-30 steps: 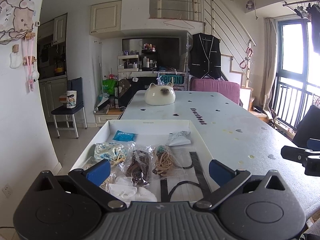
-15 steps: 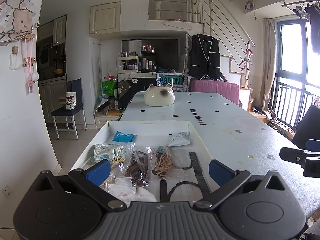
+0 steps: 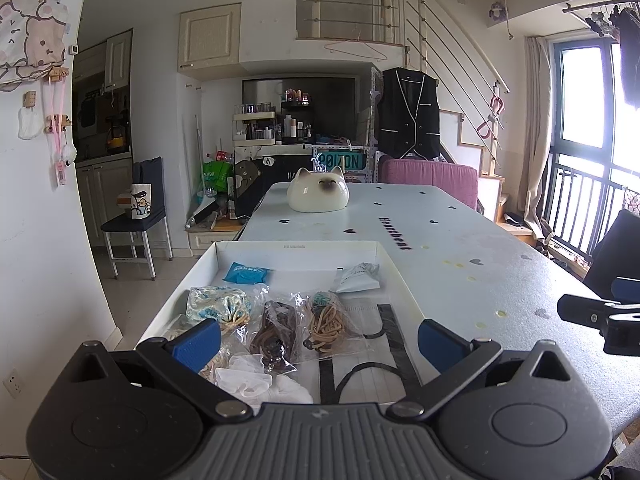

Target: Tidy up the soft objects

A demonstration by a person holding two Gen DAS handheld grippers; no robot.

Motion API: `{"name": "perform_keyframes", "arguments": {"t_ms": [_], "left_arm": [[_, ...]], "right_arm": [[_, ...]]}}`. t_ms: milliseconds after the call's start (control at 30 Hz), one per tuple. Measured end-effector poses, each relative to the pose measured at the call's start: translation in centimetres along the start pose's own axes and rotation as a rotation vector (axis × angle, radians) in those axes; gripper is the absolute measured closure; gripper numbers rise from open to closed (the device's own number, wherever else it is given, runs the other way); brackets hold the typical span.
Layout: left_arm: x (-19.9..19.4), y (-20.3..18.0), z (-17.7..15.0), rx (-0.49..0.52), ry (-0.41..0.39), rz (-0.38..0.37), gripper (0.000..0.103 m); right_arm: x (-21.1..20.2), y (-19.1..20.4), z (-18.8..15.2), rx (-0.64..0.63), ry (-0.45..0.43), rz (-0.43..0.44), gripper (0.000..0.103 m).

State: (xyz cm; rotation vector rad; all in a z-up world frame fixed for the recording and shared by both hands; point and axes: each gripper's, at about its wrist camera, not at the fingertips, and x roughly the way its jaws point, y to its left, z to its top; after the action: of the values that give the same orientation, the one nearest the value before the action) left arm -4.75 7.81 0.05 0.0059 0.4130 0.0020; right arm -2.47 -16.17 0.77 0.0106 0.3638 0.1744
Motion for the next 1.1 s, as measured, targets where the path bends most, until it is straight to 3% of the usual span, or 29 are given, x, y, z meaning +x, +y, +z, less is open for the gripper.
{"name": "perform_keyframes", "arguments": {"t_ms": [1100], "left_arm": [[0.12, -0.13, 0.04, 0.003, 0.001, -0.004, 0.000]], "right_arm": [[-0.12, -0.36, -0.14, 0.000, 0.004, -0.001, 0.000]]}}
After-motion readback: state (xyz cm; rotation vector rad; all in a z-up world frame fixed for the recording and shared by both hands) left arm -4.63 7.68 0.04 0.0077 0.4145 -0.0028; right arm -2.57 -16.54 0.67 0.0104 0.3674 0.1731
